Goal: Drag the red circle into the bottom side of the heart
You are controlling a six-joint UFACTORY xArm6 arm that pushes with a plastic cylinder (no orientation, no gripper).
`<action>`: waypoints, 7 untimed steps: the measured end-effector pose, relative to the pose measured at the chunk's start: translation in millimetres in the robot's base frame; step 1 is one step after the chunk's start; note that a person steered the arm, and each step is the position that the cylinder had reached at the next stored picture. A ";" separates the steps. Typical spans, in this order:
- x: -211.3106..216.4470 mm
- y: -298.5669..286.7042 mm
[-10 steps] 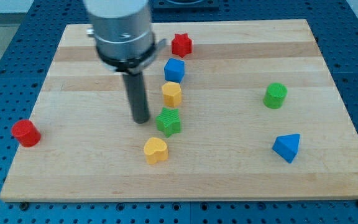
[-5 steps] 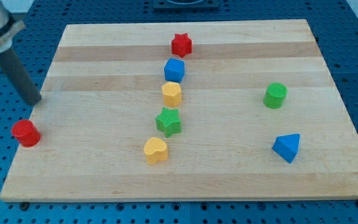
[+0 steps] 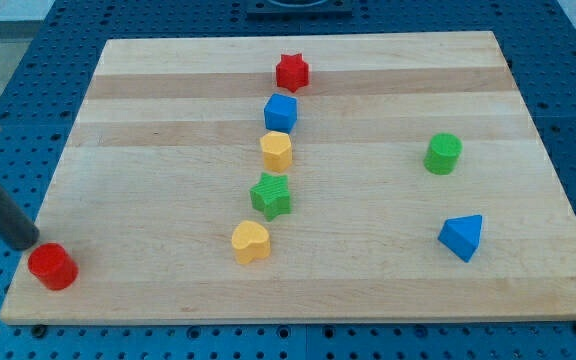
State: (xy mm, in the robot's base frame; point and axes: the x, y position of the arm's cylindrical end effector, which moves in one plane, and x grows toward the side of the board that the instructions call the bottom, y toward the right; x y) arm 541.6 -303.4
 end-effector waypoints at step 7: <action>76.0 148.4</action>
State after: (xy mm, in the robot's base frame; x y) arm 617.5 -155.1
